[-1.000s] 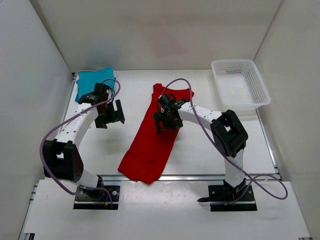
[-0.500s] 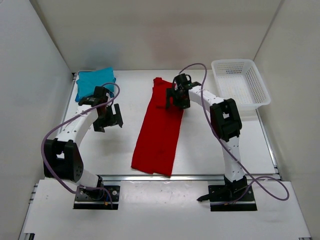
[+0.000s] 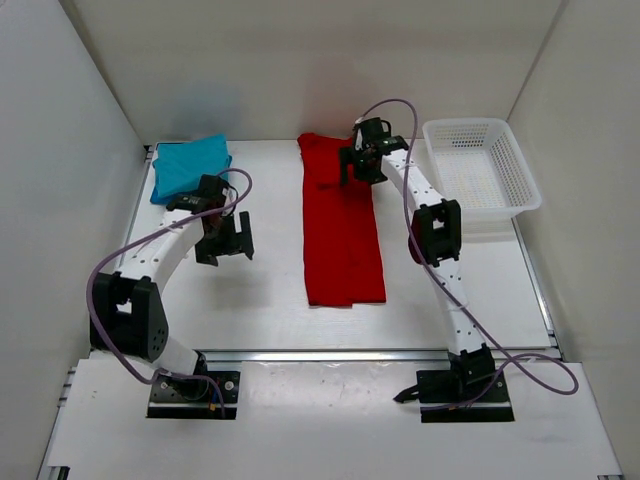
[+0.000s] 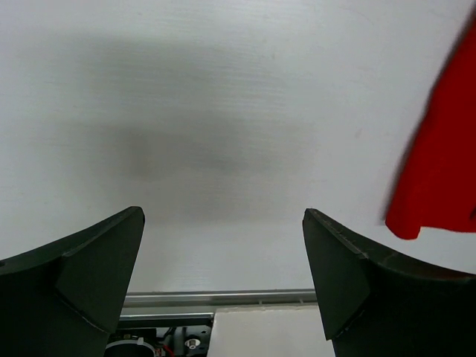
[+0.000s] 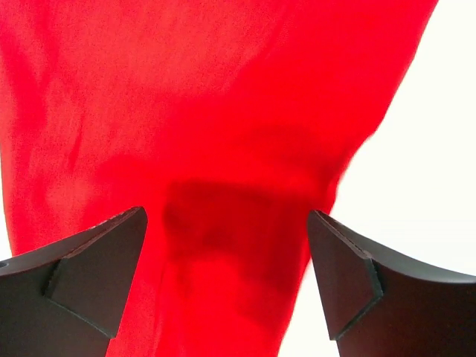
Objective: Fold and stack the t-shirts
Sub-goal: Rotate the tshirt 90 degrees, then grab the bottom of the folded rectangular tshirt with both arms
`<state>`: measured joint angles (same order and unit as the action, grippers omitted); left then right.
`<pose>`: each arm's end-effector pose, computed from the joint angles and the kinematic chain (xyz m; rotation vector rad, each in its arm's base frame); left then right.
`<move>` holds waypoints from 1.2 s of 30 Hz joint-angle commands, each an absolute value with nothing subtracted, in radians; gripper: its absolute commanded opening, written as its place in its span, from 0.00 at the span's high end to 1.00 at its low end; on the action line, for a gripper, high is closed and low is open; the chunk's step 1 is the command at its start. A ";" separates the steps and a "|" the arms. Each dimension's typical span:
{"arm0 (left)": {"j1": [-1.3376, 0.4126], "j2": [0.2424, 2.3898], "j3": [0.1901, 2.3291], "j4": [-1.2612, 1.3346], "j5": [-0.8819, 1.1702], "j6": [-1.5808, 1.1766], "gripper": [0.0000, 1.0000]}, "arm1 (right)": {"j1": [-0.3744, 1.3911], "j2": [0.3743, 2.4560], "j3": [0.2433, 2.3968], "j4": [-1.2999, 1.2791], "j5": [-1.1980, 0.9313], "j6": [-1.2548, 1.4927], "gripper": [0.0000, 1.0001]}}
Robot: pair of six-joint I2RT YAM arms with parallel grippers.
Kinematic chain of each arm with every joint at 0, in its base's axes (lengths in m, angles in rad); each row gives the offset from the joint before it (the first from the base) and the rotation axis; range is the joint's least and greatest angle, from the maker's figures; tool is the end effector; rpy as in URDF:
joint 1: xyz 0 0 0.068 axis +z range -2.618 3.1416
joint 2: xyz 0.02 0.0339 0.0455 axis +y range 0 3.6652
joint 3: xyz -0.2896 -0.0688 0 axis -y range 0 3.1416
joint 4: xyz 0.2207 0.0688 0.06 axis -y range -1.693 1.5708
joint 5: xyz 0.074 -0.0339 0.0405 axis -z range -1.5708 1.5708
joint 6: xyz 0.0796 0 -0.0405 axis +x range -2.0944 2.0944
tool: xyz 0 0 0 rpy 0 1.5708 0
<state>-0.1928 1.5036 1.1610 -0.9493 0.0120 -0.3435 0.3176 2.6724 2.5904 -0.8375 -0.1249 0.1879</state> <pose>0.2657 -0.0528 0.2372 -0.2139 2.8653 -0.1235 0.5630 0.1955 0.1645 -0.2162 2.5084 0.3649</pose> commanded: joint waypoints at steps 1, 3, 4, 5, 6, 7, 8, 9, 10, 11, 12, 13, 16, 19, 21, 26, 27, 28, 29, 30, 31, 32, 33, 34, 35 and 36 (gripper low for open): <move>-0.257 1.416 1.128 -0.913 0.020 -0.345 0.01 | 0.448 2.441 2.515 -0.939 -0.040 0.054 0.13; -0.338 1.376 1.100 -0.894 -0.023 -0.357 0.01 | 0.477 2.302 2.416 -0.942 -0.058 0.055 0.14; -0.395 1.365 1.094 -0.888 -0.043 -0.373 0.01 | 0.480 2.260 2.325 -0.945 -0.072 0.076 0.13; -0.420 1.352 1.077 -0.876 -0.055 -0.382 0.01 | 0.495 2.171 2.201 -0.928 -0.081 0.077 0.15; -0.451 1.339 1.053 -0.861 -0.046 -0.405 0.01 | 0.495 2.119 2.128 -0.905 -0.062 0.087 0.14; -0.472 1.330 1.039 -0.839 -0.020 -0.432 0.01 | 0.520 2.005 1.962 -0.847 -0.048 0.103 0.15; -0.476 1.309 1.004 -0.815 -0.005 -0.461 0.01 | 0.523 1.883 1.781 -0.780 -0.054 0.103 0.15; -0.488 1.281 0.962 -0.778 -0.002 -0.477 0.01 | 0.514 1.765 1.699 -0.743 -0.072 0.136 0.15; -0.509 1.260 0.939 -0.744 0.018 -0.507 0.01 | 0.509 1.705 1.542 -0.694 -0.118 0.184 0.16; -0.532 1.247 0.904 -0.723 0.026 -0.521 0.01 | 0.479 1.589 1.384 -0.634 -0.136 0.196 0.18; -0.546 1.227 0.869 -0.685 0.032 -0.549 0.02 | 0.477 1.477 1.244 -0.589 -0.140 0.236 0.20; -0.583 1.217 0.836 -0.648 0.037 -0.572 0.01 | 0.488 1.423 1.177 -0.575 -0.099 0.261 0.21; -0.643 1.216 0.763 -0.530 0.081 -0.638 0.03 | 0.493 1.193 0.942 -0.551 -0.119 0.342 0.28; -0.710 1.258 0.742 -0.439 0.068 -0.676 0.11 | 0.485 1.068 0.737 -0.511 -0.190 0.373 0.30; -0.742 1.293 0.733 -0.393 0.045 -0.693 0.15 | 0.492 1.034 0.623 -0.444 -0.212 0.446 0.32; -0.758 1.406 0.715 -0.244 0.057 -0.726 0.25 | 0.430 1.026 0.511 -0.289 -0.255 0.480 0.34; -0.773 1.422 0.718 -0.244 0.032 -0.716 0.25 | 0.425 1.040 0.512 -0.272 -0.273 0.466 0.34; -0.785 1.451 0.751 -0.244 0.009 -0.715 0.26 | 0.422 1.055 0.517 -0.252 -0.275 0.465 0.34; -0.795 1.480 0.771 -0.245 0.005 -0.707 0.27 | 0.420 1.083 0.528 -0.239 -0.269 0.460 0.34; -0.799 1.506 0.788 -0.247 0.009 -0.706 0.32 | 0.428 1.106 0.535 -0.226 -0.258 0.457 0.35; -0.790 1.517 0.793 -0.245 0.005 -0.703 0.34 | 0.422 1.118 0.538 -0.210 -0.249 0.451 0.34; -0.795 1.535 0.802 -0.252 0.006 -0.703 0.40 | 0.414 1.146 0.540 -0.193 -0.256 0.446 0.35; -0.792 1.552 0.802 -0.252 0.011 -0.689 0.45 | 0.410 1.170 0.538 -0.186 -0.265 0.451 0.34; -0.785 1.552 0.805 -0.255 0.005 -0.689 0.48 | 0.407 1.186 0.543 -0.183 -0.265 0.454 0.35; -0.793 1.554 0.799 -0.256 0.006 -0.689 0.53 | 0.420 1.212 0.543 -0.178 -0.259 0.456 0.36; -0.792 1.557 0.787 -0.250 0.009 -0.686 0.59 | 0.431 1.224 0.542 -0.172 -0.240 0.462 0.35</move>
<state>-0.7887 1.5589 0.7792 -0.2707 0.0280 -0.6979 0.4191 1.1919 0.5129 -0.2512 -0.2523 0.4477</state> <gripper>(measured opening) 0.443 0.646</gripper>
